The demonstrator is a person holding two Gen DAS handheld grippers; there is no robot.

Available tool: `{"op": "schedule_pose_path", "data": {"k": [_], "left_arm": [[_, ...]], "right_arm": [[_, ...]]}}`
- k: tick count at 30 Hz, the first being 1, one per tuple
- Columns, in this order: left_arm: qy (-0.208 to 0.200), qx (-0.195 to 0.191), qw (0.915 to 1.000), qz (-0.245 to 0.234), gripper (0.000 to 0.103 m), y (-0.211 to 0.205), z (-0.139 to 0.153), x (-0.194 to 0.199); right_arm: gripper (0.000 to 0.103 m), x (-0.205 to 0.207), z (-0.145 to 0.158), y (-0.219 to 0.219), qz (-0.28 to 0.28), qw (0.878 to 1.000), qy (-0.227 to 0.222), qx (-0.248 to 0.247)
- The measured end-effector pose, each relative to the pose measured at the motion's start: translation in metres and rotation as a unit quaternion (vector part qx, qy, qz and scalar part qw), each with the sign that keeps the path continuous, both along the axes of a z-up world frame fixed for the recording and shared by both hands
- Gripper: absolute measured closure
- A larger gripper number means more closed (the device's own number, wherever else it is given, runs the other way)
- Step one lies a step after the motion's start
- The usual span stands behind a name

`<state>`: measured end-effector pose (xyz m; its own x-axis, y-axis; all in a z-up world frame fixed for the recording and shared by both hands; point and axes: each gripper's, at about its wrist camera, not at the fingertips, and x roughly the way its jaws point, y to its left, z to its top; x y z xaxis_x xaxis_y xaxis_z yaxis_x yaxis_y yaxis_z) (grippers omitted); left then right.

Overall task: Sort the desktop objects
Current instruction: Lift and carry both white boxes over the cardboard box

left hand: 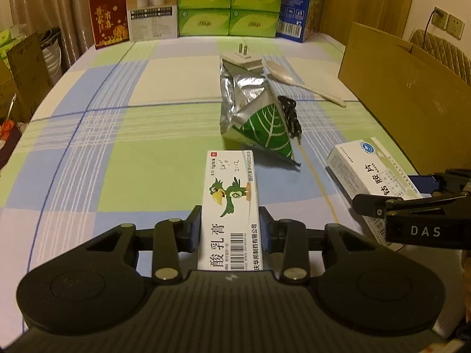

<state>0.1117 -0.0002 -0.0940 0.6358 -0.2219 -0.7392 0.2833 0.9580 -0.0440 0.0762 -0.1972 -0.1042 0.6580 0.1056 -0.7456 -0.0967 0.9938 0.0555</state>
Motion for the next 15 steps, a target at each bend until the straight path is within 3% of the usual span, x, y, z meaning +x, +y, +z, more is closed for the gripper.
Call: {"op": "schedule_pose_path", "data": {"k": [15], "left_arm": [[-0.014, -0.011, 0.9997, -0.014, 0.07, -0.012, 0.021, -0.016]], "right_arm": [[0.035, -0.02, 0.03, -0.008, -0.018, 0.999, -0.039, 0.026]]}}
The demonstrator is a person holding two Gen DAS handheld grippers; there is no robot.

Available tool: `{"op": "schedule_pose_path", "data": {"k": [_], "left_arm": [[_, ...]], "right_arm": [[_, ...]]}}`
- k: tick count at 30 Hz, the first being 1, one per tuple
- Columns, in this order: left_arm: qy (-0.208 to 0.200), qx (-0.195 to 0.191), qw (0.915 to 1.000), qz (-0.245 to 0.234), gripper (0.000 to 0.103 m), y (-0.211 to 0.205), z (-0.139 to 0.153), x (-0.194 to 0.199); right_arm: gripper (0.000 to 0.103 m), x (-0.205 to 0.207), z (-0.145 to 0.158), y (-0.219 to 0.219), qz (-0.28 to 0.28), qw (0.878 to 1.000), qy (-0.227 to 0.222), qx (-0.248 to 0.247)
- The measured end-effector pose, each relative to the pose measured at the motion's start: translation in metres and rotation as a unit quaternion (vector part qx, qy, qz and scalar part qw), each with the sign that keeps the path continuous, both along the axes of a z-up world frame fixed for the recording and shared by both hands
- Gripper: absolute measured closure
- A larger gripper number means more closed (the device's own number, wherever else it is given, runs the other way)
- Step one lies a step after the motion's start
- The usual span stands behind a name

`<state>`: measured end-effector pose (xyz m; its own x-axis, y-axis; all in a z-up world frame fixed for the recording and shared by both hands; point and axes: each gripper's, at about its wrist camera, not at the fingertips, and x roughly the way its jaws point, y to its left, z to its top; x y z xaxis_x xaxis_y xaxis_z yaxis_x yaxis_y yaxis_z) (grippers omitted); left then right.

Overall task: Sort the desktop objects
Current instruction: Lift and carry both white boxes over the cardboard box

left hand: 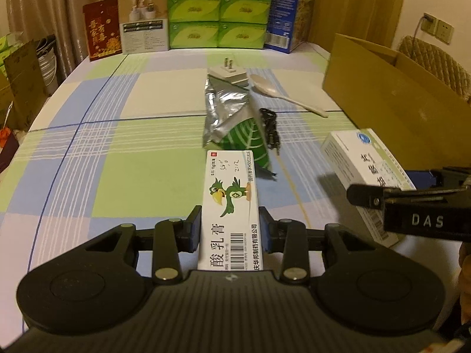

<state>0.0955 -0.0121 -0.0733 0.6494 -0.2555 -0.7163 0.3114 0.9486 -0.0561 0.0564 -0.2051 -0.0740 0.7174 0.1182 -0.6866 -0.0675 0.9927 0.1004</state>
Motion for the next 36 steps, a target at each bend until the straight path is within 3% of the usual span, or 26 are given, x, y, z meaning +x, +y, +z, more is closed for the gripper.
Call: {"op": "schedule_pose_path", "data": {"k": [14, 36], "left_arm": [[-0.028, -0.046, 0.9985, 0.007, 0.07, -0.026, 0.052, -0.047], [-0.067, -0.062, 0.9953, -0.032, 0.07, -0.083, 0.115, -0.091]], "right_arm": [[0.035, -0.045, 0.058, -0.015, -0.025, 0.998, -0.049, 0.003], [0.035, -0.099, 0.123, -0.084, -0.073, 0.99, -0.117, 0.001]]}}
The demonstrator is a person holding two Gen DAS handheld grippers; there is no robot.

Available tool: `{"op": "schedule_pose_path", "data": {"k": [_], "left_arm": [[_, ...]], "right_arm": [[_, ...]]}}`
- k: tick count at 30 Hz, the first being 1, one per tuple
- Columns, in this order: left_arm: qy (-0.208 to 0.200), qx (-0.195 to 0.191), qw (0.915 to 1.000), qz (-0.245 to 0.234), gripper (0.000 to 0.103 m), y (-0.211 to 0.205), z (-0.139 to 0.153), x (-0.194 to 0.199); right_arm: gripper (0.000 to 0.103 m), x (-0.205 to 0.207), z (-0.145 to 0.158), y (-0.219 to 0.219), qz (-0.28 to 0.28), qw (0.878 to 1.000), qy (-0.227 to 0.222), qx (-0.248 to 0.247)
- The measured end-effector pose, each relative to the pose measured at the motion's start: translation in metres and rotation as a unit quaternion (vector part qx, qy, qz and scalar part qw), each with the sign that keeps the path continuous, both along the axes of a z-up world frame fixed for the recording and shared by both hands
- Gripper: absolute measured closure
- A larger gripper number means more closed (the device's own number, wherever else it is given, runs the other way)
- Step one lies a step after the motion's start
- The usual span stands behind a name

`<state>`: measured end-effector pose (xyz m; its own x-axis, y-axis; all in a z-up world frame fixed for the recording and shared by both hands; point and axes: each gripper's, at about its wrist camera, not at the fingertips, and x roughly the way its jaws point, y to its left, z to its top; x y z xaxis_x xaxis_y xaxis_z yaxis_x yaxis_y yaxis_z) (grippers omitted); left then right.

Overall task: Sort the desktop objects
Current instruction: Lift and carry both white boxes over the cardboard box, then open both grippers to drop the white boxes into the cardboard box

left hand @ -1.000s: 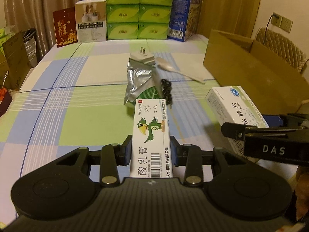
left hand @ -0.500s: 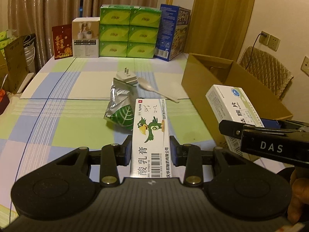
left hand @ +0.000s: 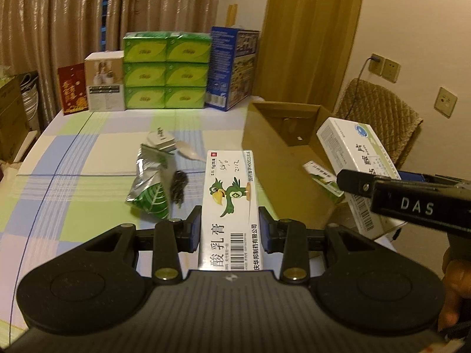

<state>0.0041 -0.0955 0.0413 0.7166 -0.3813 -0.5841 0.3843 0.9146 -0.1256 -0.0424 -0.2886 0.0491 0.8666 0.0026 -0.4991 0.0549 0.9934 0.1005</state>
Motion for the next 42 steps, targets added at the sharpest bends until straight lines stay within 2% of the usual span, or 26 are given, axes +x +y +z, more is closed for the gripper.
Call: {"op": "schedule_pose_path", "data": {"k": [9, 18, 26, 42], "left_arm": [[-0.018, -0.003, 0.9986, -0.05, 0.07, -0.049, 0.018, 0.007], [-0.018, -0.002, 0.9951, -0.098, 0.07, -0.107, 0.026, 0.027], [-0.004, -0.001, 0.9936, -0.113, 0.07, -0.144, 0.015, 0.052], [0.028, 0.0, 0.9908, -0.132, 0.07, -0.184, -0.014, 0.091]], "right_arm": [[0.035, -0.006, 0.004, -0.058, -0.053, 0.999, -0.001, -0.01], [0.035, 0.008, 0.01, -0.1, -0.064, 0.998, -0.003, -0.027], [0.035, 0.034, 0.002, -0.12, -0.063, 0.998, 0.01, -0.026], [0.035, 0.067, -0.016, -0.146, -0.067, 0.997, 0.037, -0.023]]}}
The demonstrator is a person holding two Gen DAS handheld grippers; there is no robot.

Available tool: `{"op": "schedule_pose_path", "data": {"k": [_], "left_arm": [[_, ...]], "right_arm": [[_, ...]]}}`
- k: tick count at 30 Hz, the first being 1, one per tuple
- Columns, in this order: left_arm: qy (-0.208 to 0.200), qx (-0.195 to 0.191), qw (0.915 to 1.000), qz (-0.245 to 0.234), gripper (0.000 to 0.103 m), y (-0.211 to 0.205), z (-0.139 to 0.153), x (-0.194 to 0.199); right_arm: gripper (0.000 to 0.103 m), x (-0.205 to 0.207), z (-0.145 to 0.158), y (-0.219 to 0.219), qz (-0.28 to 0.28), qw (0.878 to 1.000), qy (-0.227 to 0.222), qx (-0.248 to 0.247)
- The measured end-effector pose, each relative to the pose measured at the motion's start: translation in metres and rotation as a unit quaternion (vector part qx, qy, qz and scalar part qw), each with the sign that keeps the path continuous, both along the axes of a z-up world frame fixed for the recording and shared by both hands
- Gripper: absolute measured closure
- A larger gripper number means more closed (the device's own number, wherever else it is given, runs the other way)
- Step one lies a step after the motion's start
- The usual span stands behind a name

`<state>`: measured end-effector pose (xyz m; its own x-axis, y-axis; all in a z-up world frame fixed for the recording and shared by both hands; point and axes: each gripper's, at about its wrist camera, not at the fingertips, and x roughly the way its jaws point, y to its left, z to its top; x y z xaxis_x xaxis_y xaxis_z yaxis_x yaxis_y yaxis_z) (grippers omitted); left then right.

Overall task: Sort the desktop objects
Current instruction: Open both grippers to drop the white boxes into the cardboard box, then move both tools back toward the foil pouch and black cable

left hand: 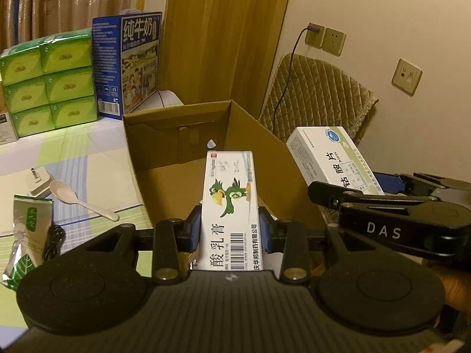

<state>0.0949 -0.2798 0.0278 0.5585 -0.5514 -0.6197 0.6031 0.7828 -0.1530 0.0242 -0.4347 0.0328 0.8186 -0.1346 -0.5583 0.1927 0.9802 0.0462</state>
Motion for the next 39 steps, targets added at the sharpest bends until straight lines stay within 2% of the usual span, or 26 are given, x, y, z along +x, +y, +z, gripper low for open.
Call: {"op": "schedule_pose_path", "data": {"k": [1, 2, 14, 18, 19, 21, 33, 39], "left_arm": [[-0.002, 0.001, 1.0, 0.0, 0.069, -0.001, -0.001, 0.002], [-0.004, 0.005, 1.0, 0.006, 0.063, -0.002, -0.003, 0.004], [-0.001, -0.006, 0.999, 0.044, 0.063, 0.029, 0.002, 0.013], [-0.002, -0.007, 0.9987, 0.051, 0.062, 0.038, 0.004, 0.013], [-0.002, -0.007, 0.9986, 0.053, 0.06, 0.04, 0.004, 0.012], [-0.002, -0.006, 0.9984, 0.057, 0.057, 0.045, 0.004, 0.011], [-0.004, -0.011, 0.9971, 0.076, 0.052, 0.075, 0.011, -0.006], [-0.007, -0.013, 0.9963, 0.084, 0.045, 0.091, 0.019, -0.023]], "right_arm": [[0.035, 0.001, -0.001, 0.0, 0.001, 1.0, 0.002, 0.0], [0.035, 0.002, -0.002, 0.0, 0.001, 1.0, 0.003, 0.0], [0.035, 0.008, -0.007, 0.008, 0.013, 1.0, 0.011, 0.007], [0.035, 0.012, -0.005, 0.011, 0.021, 0.999, -0.004, 0.024], [0.033, 0.013, -0.004, 0.011, 0.021, 0.999, -0.008, 0.027], [0.021, 0.011, -0.001, 0.012, 0.015, 0.999, -0.016, 0.027], [0.019, -0.017, 0.013, 0.018, 0.004, 0.999, -0.027, 0.032], [0.017, -0.036, 0.023, 0.034, 0.013, 0.999, -0.035, 0.033]]}}
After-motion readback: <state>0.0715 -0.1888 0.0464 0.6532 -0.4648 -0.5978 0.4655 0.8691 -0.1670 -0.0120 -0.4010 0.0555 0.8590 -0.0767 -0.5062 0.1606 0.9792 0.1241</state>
